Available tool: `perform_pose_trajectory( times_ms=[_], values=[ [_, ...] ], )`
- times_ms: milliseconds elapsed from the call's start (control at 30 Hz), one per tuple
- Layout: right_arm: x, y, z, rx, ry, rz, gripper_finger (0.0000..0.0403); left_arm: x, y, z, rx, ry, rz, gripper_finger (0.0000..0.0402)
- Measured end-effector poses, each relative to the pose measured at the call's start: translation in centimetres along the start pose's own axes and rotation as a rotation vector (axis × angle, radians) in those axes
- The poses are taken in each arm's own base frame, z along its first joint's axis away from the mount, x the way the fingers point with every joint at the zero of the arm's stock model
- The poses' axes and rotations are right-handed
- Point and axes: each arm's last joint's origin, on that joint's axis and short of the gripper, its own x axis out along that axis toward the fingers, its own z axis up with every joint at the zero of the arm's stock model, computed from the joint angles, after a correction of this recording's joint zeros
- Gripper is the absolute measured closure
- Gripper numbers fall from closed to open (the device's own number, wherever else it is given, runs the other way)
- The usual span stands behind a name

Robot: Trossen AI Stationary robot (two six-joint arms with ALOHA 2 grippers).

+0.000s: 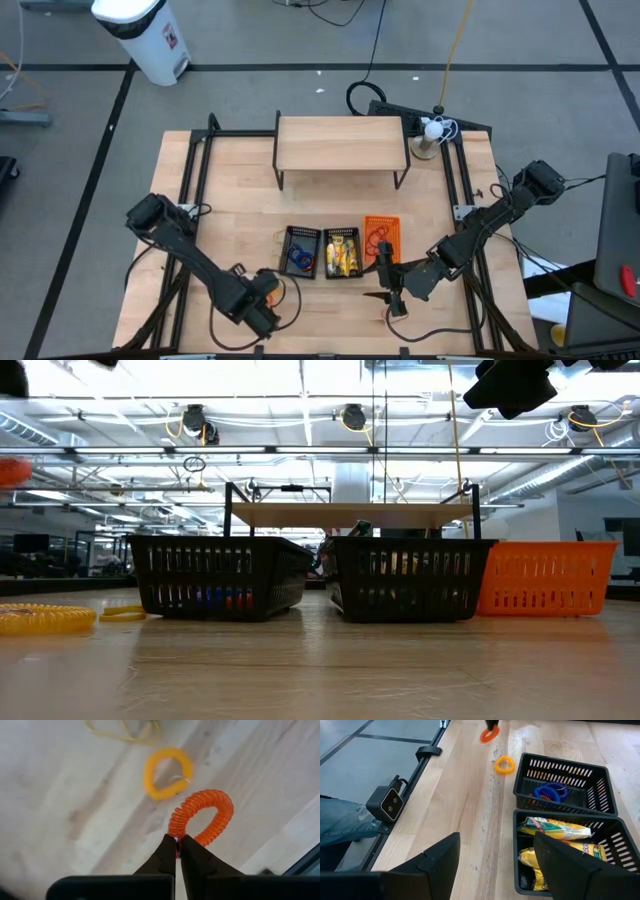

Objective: Pick & Place Office Desk Supplies
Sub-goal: Put the orange spring rubber band into the left black basket

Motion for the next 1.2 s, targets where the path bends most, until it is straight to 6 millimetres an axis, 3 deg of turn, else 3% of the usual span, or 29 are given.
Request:
perform_pose_trajectory(
  times_ms=[333, 700, 967, 1200],
  values=[
    [0.0, 0.0, 0.0, 0.002, 0.0, 0.0, 0.0161, -6.4, 0.8, 0.7, 0.029, -0.139, 0.112, 0.0394],
    [0.0, 0.0, 0.0, 0.003, 0.0, 0.0, 0.0161, -13.1, 1.8, 2.1, 0.166, -0.532, 0.062, 0.0397],
    [0.0, 0.0, 0.0, 0.002, 0.001, 0.0, 0.0161, -16.4, 4.5, 2.4, 0.2, -0.736, 0.05, 0.0397],
    [0.0, 0.0, 0.0, 0.0, 0.001, 0.0, 0.0161, -17.9, 4.6, 3.0, 0.325, -0.829, 0.025, 0.0396]
  ],
)
